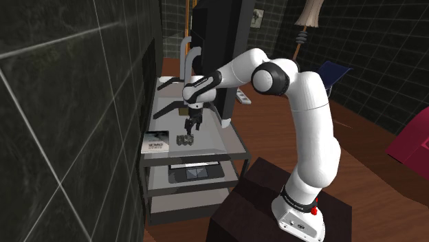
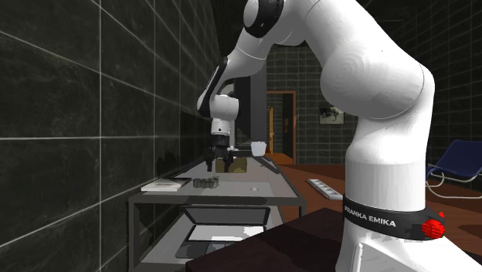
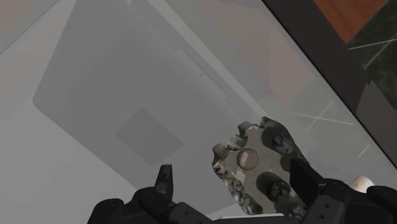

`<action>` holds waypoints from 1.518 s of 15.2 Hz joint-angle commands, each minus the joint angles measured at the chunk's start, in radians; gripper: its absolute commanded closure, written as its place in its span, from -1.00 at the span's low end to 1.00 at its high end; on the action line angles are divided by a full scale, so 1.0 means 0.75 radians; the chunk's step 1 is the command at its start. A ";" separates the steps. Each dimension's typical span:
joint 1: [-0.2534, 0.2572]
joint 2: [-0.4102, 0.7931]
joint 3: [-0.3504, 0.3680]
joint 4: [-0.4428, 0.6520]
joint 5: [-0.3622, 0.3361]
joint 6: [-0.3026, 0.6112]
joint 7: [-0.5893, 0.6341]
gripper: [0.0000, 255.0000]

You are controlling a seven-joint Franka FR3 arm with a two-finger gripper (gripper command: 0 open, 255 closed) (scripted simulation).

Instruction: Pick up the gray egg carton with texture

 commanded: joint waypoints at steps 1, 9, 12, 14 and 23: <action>-0.003 0.025 0.002 0.000 0.005 0.024 -0.008 -1.00; -0.004 0.042 0.004 -0.002 0.008 0.043 -0.011 1.00; -0.004 0.042 0.004 -0.001 0.009 0.043 -0.011 1.00; -0.005 0.043 0.004 -0.001 0.009 0.044 -0.012 1.00; 0.001 -0.056 -0.007 0.016 -0.012 -0.070 0.012 1.00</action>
